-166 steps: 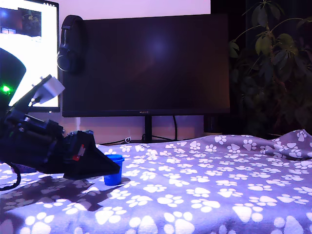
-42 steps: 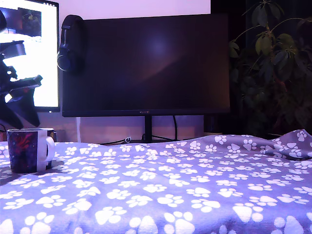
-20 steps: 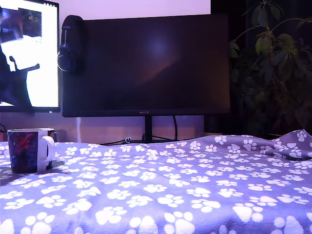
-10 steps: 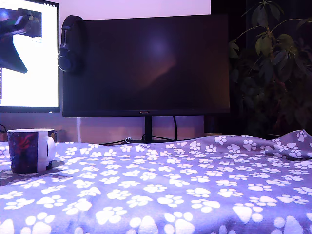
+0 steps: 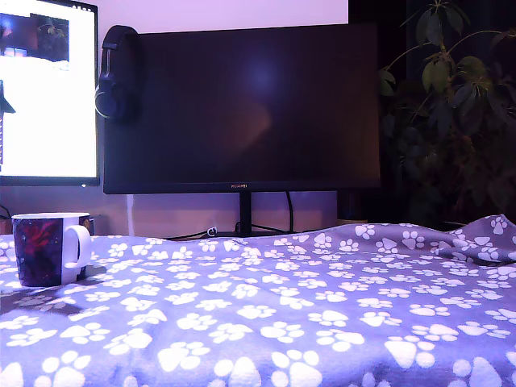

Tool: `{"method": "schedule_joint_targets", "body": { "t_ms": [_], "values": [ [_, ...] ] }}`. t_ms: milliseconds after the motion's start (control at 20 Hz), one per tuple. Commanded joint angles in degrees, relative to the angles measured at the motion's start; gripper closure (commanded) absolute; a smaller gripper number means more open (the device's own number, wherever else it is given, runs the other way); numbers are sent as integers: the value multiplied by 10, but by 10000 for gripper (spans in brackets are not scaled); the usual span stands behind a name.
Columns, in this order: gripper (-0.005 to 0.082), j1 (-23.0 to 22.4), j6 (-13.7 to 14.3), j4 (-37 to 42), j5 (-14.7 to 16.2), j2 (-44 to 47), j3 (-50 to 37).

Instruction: Pick up the coffee capsules on the table and drop them inside the coffee cup

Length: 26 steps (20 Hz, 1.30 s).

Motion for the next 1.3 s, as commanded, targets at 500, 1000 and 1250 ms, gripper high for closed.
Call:
{"method": "schedule_joint_targets", "body": {
  "t_ms": [500, 1000, 1250],
  "values": [
    [793, 2, -65, 57, -16, -147, -165],
    [793, 2, -96, -37, -30, -295, -224],
    [793, 2, -95, -112, -52, -382, -224]
  ]
}}
